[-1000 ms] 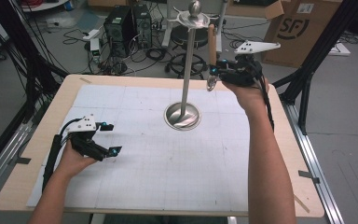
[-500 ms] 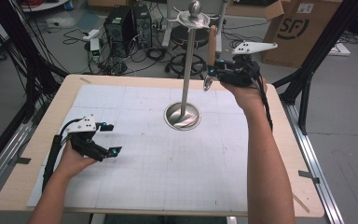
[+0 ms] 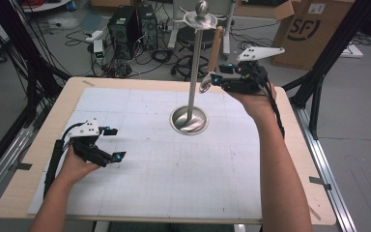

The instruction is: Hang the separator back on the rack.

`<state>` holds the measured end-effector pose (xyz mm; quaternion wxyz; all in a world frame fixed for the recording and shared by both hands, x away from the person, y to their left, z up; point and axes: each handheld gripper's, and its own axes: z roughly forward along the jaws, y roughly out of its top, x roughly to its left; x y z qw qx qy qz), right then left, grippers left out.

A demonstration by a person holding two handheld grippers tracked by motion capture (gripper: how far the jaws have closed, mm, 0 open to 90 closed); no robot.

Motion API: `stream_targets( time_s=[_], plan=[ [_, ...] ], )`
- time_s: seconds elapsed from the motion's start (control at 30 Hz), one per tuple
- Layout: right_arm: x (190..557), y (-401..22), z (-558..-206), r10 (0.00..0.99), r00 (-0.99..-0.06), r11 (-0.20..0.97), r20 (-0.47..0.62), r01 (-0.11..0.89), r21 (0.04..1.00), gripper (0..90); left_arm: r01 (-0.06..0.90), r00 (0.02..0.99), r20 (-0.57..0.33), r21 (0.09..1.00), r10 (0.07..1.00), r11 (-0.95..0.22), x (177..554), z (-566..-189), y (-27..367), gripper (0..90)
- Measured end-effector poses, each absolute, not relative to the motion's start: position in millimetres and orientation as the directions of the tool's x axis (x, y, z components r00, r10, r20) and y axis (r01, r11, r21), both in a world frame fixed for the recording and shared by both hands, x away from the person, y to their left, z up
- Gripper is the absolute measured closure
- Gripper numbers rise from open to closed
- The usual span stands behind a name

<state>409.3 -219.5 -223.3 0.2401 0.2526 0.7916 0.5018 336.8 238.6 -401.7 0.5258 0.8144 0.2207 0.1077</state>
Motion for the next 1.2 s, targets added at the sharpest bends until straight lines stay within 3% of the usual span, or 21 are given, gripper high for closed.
stream_targets(
  time_s=[0.47,1.2],
  plan=[
    [384,-226,-224,0.607,-0.779,0.363,-0.155,0.099,0.927,39.9,0.245,0.881,-0.055,0.903,0.47,-0.352,337,-402,239,5.7],
    [349,-255,-266,0.571,-0.819,0.301,-0.057,0.144,0.943,27.8,0.242,0.882,-0.053,0.904,0.469,-0.353,337,-402,238,5.7]
  ],
)
